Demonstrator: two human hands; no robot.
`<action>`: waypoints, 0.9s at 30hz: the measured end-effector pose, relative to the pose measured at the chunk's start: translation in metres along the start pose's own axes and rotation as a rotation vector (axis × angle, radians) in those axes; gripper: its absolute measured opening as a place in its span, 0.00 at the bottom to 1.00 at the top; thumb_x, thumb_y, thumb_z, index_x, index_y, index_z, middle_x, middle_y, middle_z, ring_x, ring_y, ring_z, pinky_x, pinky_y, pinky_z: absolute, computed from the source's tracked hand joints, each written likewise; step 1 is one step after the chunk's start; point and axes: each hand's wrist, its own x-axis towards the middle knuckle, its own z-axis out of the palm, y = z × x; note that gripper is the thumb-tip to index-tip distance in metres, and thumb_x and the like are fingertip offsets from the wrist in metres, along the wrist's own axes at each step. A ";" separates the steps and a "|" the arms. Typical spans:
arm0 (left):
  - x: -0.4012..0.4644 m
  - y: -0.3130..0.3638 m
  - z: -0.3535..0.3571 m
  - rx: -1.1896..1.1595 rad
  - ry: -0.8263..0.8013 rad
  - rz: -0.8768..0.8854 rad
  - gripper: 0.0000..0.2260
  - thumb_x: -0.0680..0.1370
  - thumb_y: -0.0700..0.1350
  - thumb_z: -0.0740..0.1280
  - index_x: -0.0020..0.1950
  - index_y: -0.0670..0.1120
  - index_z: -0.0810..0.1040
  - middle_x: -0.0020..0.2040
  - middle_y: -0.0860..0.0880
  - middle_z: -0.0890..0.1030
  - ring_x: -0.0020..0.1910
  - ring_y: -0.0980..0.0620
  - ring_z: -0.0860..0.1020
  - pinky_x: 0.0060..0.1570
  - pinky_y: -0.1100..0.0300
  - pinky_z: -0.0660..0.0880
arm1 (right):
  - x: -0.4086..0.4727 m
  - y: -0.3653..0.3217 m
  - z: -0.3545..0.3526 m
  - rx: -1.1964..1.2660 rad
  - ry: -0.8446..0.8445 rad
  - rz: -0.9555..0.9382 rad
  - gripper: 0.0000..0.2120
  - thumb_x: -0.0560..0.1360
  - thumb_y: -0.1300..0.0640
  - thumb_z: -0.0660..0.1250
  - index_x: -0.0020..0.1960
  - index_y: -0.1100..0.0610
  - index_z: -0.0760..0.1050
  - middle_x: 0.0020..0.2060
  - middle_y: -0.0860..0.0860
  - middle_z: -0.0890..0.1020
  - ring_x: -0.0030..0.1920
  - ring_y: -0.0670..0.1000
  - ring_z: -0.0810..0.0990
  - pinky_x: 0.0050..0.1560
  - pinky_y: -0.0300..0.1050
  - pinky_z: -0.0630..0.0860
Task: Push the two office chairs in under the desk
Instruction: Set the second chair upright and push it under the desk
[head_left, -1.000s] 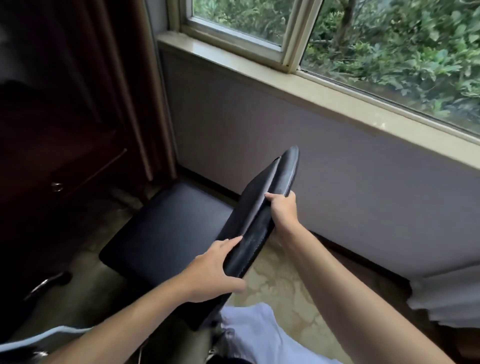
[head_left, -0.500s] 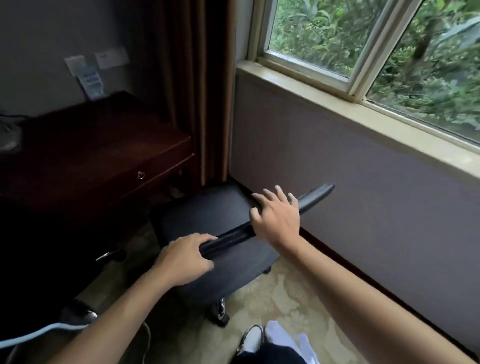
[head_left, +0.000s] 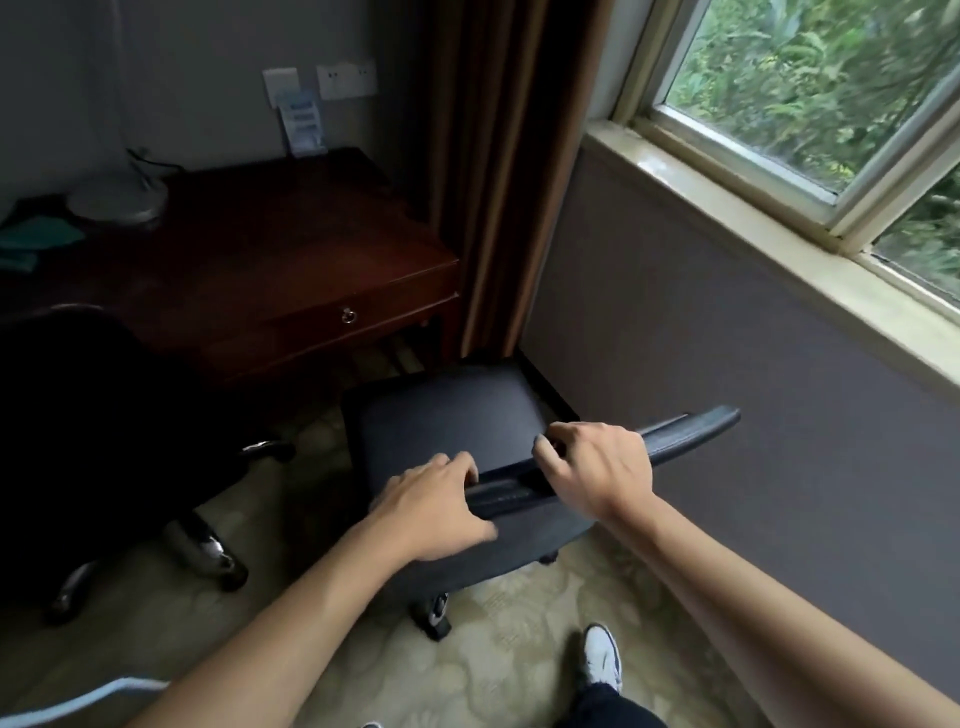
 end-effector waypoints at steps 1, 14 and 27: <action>0.001 0.003 0.004 -0.006 0.002 -0.010 0.27 0.61 0.69 0.66 0.56 0.60 0.67 0.57 0.55 0.74 0.53 0.48 0.75 0.45 0.53 0.66 | 0.001 0.005 0.000 -0.001 -0.006 -0.019 0.19 0.72 0.41 0.52 0.30 0.52 0.69 0.31 0.48 0.82 0.35 0.54 0.80 0.29 0.45 0.58; -0.003 0.116 0.080 -0.107 0.312 -0.397 0.35 0.56 0.72 0.64 0.63 0.67 0.70 0.59 0.62 0.75 0.58 0.50 0.75 0.47 0.54 0.65 | 0.011 0.123 -0.010 0.067 -0.135 -0.567 0.30 0.74 0.32 0.47 0.49 0.48 0.81 0.42 0.47 0.83 0.47 0.51 0.80 0.43 0.45 0.71; 0.048 0.209 0.101 -0.172 0.601 -0.537 0.22 0.61 0.69 0.63 0.51 0.63 0.79 0.49 0.56 0.83 0.51 0.46 0.80 0.42 0.57 0.67 | 0.123 0.236 -0.015 -0.169 -0.271 -0.743 0.31 0.67 0.34 0.69 0.64 0.48 0.72 0.53 0.50 0.76 0.57 0.56 0.72 0.65 0.51 0.58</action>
